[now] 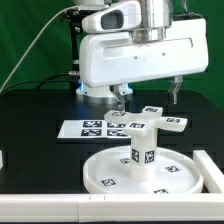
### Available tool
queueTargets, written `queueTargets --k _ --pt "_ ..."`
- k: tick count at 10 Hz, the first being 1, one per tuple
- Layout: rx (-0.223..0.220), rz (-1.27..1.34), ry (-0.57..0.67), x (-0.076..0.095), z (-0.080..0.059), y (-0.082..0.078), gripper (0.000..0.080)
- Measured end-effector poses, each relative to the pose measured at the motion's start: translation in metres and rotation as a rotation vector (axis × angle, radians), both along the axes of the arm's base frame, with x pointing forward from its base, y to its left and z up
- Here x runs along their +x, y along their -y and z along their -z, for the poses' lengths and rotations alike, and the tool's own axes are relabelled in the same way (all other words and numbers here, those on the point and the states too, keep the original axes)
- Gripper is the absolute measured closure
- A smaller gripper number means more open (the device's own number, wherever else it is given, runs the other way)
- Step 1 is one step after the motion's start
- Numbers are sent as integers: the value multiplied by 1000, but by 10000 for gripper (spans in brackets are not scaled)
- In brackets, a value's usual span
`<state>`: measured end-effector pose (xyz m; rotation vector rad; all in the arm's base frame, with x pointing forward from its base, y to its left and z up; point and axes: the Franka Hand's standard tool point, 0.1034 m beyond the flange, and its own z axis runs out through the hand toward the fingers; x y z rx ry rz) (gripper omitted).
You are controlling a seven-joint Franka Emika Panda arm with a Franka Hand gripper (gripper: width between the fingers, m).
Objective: Assemble round table
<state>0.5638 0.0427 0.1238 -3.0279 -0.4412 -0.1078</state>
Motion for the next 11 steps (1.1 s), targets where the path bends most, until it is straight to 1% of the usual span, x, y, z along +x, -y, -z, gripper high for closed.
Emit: queueTargets --k 2,5,6,8,9,11 --pt "1 6 -1 0 0 0 151" --pt "-6 4 -20 -5 13 5 151" --pt "-11 6 -7 -3 14 7 151" --pt "-17 20 16 2 15 4 151" --pt "-18 21 14 2 17 4 151" --pt "-18 23 14 2 17 5 151"
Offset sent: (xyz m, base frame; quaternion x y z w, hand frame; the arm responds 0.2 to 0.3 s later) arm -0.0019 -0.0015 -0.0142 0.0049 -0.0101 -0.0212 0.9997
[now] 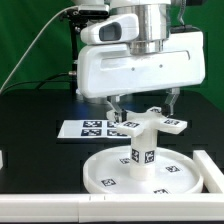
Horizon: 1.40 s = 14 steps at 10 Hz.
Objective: Assemble round table
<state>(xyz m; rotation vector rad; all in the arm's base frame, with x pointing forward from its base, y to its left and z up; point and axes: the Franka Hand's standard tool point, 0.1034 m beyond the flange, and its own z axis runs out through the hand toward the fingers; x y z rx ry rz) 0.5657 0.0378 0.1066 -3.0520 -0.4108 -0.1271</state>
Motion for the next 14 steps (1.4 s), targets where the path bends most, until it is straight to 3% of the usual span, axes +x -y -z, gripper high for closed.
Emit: queueTargets --k 1,3,4,5,6,10,11,12,13,14 --pt "0 0 0 0 0 0 243" --pt "1 3 5 1 -2 1 520" --pt "-2 9 11 3 -4 5 520" --pt "-2 12 12 3 -4 7 669" --pt "-2 12 11 3 -3 6 768" --pt "-12 -41 6 2 -4 7 798" --pt "-55 -205 -13 5 -12 5 798" --pt "-63 -259 7 7 -23 2 796" --pt "-63 -277 28 4 -32 5 665" --pt "-63 -264 18 2 -26 5 526"
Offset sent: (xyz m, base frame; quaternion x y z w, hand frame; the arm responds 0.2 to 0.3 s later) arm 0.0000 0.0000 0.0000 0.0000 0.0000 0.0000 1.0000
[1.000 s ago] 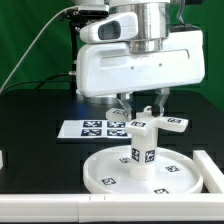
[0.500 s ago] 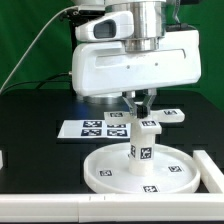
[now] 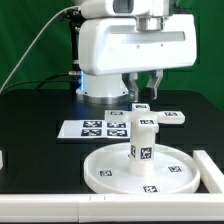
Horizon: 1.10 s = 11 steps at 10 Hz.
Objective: Assemble round table
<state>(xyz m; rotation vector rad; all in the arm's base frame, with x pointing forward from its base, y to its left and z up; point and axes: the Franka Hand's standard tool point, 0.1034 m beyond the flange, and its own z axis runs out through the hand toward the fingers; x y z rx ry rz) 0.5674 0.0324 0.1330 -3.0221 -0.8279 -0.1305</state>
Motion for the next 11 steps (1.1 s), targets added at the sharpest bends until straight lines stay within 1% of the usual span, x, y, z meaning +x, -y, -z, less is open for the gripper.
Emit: queueTargets --k 1,2,3,4,5,7,8,9,11 --pt "-1 0 -3 0 2 0 393" --pt "-2 3 -16 -3 3 -1 393" --pt "-4 12 -88 -15 8 -7 210" --pt "-20 16 -96 -16 9 -13 168" --pt "-25 11 -67 -17 12 -19 168" --pt "-25 19 -72 -18 12 -14 153" --pt "-27 7 -76 -18 14 -15 151" --pt "-31 -34 -84 -21 19 -16 151" --pt "-32 -66 -89 -22 22 -20 151"
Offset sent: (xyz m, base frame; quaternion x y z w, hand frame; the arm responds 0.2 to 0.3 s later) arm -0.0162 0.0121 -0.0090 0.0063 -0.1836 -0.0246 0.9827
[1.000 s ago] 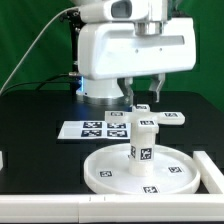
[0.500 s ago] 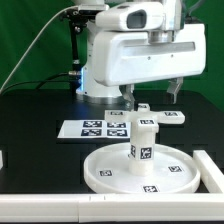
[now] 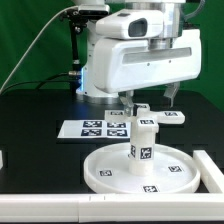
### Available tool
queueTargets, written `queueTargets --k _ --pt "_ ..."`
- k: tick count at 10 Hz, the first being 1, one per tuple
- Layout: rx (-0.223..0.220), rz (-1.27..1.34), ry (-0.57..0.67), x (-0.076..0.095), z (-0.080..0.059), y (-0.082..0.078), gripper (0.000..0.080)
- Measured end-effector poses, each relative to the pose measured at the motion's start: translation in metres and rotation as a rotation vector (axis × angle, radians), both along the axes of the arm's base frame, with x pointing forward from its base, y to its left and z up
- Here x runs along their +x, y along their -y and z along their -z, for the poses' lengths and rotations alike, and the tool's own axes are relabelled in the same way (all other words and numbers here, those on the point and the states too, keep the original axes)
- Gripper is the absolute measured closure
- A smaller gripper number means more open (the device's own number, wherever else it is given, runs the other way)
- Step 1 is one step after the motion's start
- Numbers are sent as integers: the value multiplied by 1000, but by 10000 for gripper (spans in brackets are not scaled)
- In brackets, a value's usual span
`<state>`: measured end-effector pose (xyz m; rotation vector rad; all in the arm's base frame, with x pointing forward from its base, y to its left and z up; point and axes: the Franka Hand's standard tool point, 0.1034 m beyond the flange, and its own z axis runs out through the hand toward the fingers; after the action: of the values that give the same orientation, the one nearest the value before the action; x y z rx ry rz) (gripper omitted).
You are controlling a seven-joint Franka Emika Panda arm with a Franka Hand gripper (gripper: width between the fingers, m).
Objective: Assemble round table
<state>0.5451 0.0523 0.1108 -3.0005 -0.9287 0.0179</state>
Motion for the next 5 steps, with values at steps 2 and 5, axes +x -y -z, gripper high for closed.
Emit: queueTargets --k 2,5 --pt "-1 2 -3 -1 2 1 151" --pt "-2 10 -8 -2 5 7 151"
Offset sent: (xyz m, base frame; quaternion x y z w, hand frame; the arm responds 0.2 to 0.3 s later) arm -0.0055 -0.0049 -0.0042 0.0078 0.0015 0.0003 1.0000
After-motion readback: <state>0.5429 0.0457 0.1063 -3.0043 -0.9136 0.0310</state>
